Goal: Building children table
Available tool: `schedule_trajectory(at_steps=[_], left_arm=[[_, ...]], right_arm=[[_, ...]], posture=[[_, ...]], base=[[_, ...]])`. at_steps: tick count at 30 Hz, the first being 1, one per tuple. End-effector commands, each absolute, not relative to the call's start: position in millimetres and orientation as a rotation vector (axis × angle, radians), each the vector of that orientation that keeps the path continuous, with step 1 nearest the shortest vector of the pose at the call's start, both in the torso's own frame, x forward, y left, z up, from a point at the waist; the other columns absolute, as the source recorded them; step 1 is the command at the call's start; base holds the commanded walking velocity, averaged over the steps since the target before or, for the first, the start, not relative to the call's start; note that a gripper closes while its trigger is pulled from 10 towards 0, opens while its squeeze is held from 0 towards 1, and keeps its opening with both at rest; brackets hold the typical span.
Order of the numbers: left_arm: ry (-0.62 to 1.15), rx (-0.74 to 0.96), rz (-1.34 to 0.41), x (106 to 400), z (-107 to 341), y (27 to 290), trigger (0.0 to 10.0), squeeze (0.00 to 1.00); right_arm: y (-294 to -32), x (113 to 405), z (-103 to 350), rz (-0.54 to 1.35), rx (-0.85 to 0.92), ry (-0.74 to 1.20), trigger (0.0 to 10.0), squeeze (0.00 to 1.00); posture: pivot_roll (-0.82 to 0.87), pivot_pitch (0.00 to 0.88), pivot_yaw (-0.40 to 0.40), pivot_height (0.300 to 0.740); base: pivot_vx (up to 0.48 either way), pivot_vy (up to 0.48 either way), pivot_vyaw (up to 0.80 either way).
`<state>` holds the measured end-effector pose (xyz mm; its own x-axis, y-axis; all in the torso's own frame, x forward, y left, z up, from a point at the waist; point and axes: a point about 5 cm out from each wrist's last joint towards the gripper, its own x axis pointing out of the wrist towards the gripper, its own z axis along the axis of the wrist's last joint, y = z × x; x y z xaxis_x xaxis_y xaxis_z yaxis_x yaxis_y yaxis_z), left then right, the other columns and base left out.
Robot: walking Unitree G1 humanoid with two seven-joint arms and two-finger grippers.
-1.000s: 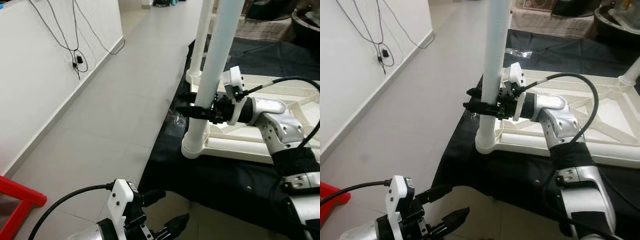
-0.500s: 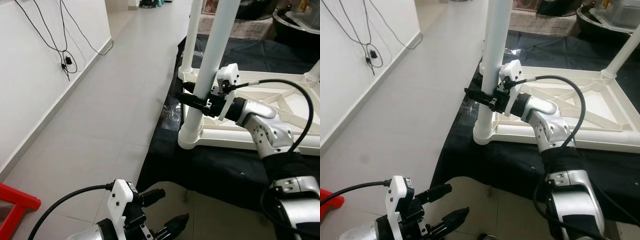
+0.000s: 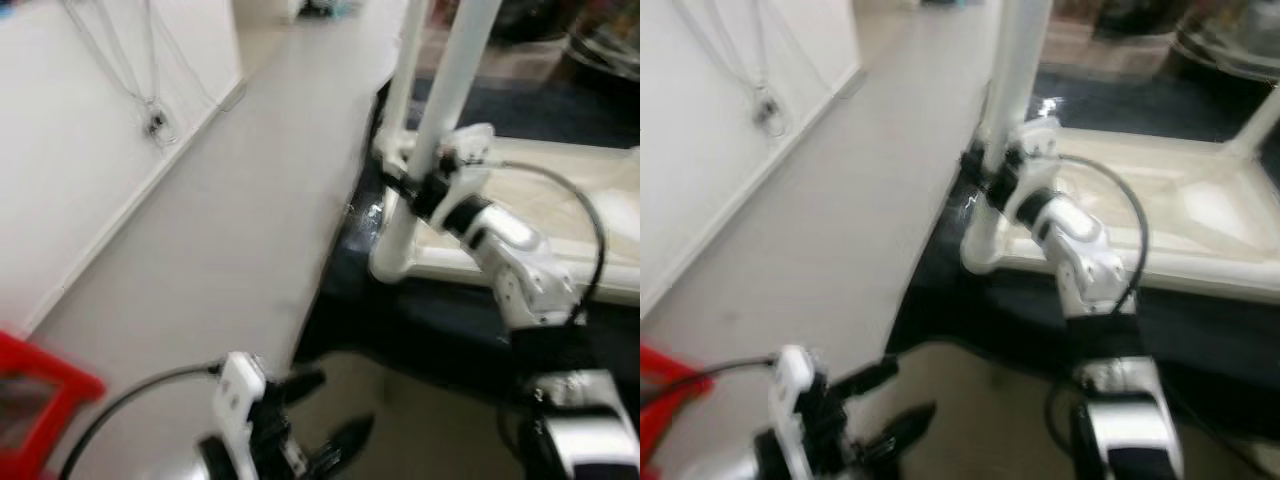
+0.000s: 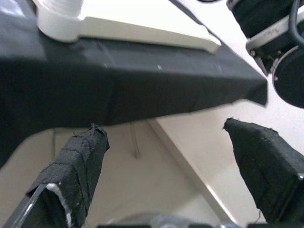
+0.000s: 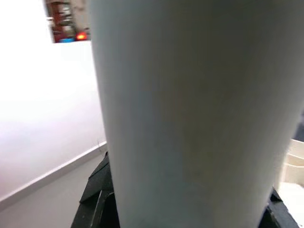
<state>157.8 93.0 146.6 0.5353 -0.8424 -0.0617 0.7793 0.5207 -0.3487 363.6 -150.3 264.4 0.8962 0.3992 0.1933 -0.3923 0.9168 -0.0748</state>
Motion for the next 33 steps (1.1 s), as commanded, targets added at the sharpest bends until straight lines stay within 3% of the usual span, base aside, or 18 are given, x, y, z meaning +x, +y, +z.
schedule_trajectory(at_steps=[1,15,18,28,33], left_arm=[[0.240,-0.291,-0.971,158.6,145.9,94.8,10.0,0.00],[0.197,-0.277,-0.887,169.5,146.7,98.1,10.0,0.00],[0.193,-0.268,-0.876,170.9,146.4,98.5,10.0,0.00],[0.186,-0.268,-0.876,172.4,147.4,96.6,10.0,0.00],[0.182,-0.268,-0.877,173.1,148.1,95.4,10.0,0.00]], right_arm=[[-146.2,367.7,226.8,0.300,-0.010,-0.034,10.0,0.00],[-145.5,369.4,219.8,-0.269,0.038,0.005,10.0,0.00],[-143.5,359.1,217.2,-0.530,0.113,0.008,10.0,0.00],[-138.1,349.8,216.5,-0.842,0.179,0.032,10.0,0.00],[-136.1,349.4,214.1,-0.893,0.216,0.053,10.0,0.00]], posture=[[0.12,0.220,-0.019,0.740],[0.13,0.209,-0.025,0.740],[0.13,0.207,-0.027,0.740],[0.13,0.213,-0.026,0.740],[0.14,0.215,-0.027,0.740]], base=[[0.000,0.000,0.00],[0.000,0.000,0.00],[0.000,0.000,0.00],[0.000,0.000,0.00],[0.000,0.000,0.00]])
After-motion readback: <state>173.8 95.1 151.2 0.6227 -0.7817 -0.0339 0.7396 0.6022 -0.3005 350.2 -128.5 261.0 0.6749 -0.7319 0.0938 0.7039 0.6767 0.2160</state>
